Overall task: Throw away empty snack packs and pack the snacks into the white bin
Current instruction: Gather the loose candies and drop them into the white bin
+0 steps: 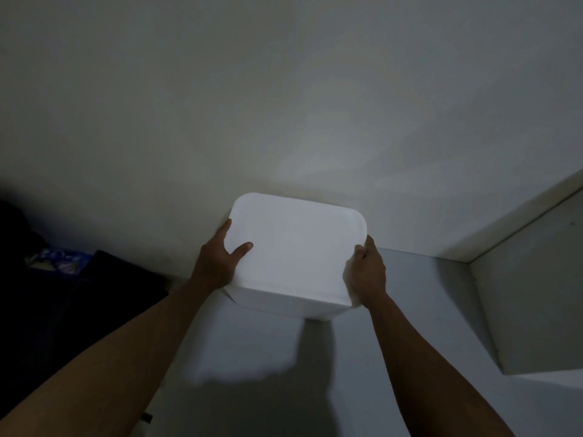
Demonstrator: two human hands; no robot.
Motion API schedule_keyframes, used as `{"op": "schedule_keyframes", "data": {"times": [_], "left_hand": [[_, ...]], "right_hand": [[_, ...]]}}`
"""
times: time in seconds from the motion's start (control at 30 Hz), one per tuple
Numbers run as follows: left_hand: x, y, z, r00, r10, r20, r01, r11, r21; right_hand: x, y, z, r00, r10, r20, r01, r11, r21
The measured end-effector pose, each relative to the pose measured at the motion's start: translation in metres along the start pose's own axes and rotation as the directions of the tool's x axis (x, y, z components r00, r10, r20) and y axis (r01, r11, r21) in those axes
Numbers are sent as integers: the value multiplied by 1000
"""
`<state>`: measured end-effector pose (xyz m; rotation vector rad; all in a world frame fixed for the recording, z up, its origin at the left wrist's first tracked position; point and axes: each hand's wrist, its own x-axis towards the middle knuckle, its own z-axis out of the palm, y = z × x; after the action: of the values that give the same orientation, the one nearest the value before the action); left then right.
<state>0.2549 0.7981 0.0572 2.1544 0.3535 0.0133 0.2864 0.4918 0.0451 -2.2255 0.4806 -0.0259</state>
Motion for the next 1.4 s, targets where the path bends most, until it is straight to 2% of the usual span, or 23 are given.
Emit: {"op": "schedule_keyframes", "data": {"times": [0.17, 0.37, 0.5, 0.6, 0.7, 0.8, 0.97, 1.17, 1.27, 1.33, 1.4], "left_hand": [[-7, 5, 3, 999, 17, -46, -12, 995, 104], [-5, 6, 0, 1000, -15, 10, 15, 998, 66], [16, 17, -6, 994, -110, 4, 109, 989, 99], [42, 35, -4, 985, -165, -51, 167, 985, 46], [70, 46, 4, 963, -269, 6, 269, 961, -57], [99, 46, 9, 944, -327, 32, 327, 945, 5], [123, 36, 20, 904, -428, 12, 426, 902, 62], [134, 29, 23, 906, -422, -31, 422, 898, 121], [131, 24, 22, 899, -436, -44, 438, 892, 106], [125, 27, 19, 898, -432, -86, 437, 898, 46], [116, 32, 15, 921, -343, -184, 336, 939, -68]], "right_hand": [[-4, -3, -2, 999, -18, -30, 18, 1000, -12], [-8, -4, -6, 1000, 1, 19, -1, 1000, 29], [2, -7, -13, 991, 57, 121, -66, 996, 66], [22, -15, -18, 987, 134, 89, -142, 986, 83], [39, -28, -17, 985, 125, 122, -139, 983, 116], [54, -36, -13, 963, 191, 192, -222, 962, 158], [66, -35, 3, 947, 297, 121, -311, 943, 117], [71, -41, 5, 934, 336, 122, -351, 928, 125], [66, -32, 8, 959, 281, 43, -284, 949, 139], [58, -33, 9, 972, 225, -64, -218, 971, 93], [49, -39, 6, 961, 204, -184, -178, 972, 153]]}}
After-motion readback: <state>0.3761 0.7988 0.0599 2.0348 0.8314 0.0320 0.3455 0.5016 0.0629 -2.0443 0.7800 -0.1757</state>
